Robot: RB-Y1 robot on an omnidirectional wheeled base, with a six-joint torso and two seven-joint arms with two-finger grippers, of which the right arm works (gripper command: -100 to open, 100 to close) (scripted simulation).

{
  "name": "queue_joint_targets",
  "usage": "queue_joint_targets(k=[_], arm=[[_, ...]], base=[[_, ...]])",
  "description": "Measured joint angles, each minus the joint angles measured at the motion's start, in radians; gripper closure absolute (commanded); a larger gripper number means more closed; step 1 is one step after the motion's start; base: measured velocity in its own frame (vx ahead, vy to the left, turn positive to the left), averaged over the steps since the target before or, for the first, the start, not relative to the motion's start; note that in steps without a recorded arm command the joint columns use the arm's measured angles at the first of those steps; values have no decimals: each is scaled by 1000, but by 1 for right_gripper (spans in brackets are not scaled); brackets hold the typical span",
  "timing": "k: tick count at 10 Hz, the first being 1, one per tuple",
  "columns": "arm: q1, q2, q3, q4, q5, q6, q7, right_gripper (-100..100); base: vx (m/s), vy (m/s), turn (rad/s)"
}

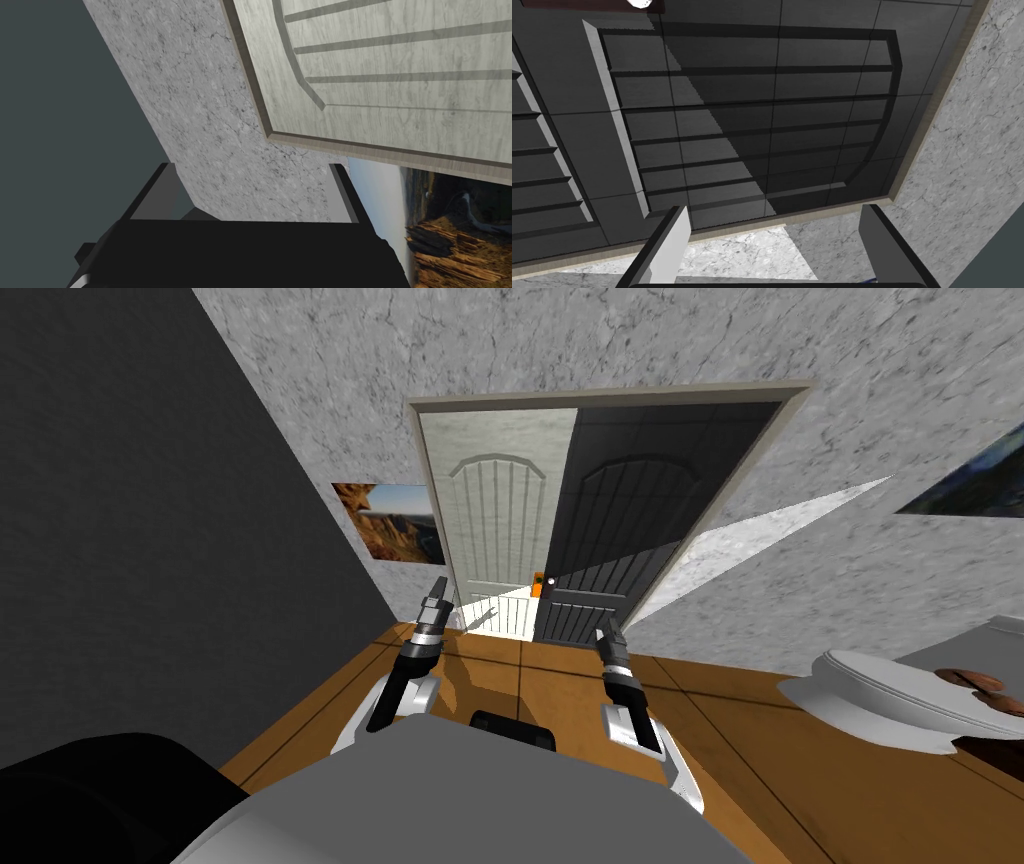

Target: Pull the door open

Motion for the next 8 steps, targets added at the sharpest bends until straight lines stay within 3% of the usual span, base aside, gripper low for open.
queue_joint_targets(k=[5,8], arm=[[-77,-5,-31,138,48,22,-42,-100],[-109,-4,-42,190,74,44,-63,-100]], base=[[144,13,108],[112,17,71]])
